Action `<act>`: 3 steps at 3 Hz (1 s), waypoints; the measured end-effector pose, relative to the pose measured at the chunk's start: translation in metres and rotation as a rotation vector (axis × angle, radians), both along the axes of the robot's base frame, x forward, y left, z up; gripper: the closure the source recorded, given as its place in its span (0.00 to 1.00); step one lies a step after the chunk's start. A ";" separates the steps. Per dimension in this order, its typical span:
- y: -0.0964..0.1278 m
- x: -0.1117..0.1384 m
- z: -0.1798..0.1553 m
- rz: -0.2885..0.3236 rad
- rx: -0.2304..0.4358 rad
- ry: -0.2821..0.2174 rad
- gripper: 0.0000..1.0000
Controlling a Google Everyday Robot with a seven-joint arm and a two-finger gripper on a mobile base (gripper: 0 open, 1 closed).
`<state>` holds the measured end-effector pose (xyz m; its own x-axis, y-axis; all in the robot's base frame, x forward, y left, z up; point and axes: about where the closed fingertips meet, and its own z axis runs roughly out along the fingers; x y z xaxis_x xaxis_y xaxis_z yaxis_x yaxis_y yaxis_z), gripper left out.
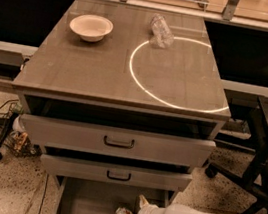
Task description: Pick 7up can from bottom drawer and place on counter
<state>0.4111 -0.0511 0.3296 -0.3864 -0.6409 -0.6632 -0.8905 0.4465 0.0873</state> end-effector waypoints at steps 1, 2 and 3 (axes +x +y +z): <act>0.002 -0.003 -0.006 -0.022 0.013 -0.006 0.00; 0.019 -0.011 -0.035 -0.052 0.030 -0.029 0.00; 0.036 -0.002 -0.083 -0.119 0.012 -0.082 0.00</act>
Offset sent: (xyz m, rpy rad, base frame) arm -0.0077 0.0336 -0.0909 0.0303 -0.1016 -0.1762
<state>0.4093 -0.0154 0.2469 -0.4035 -0.5854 -0.7032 -0.8356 0.5488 0.0227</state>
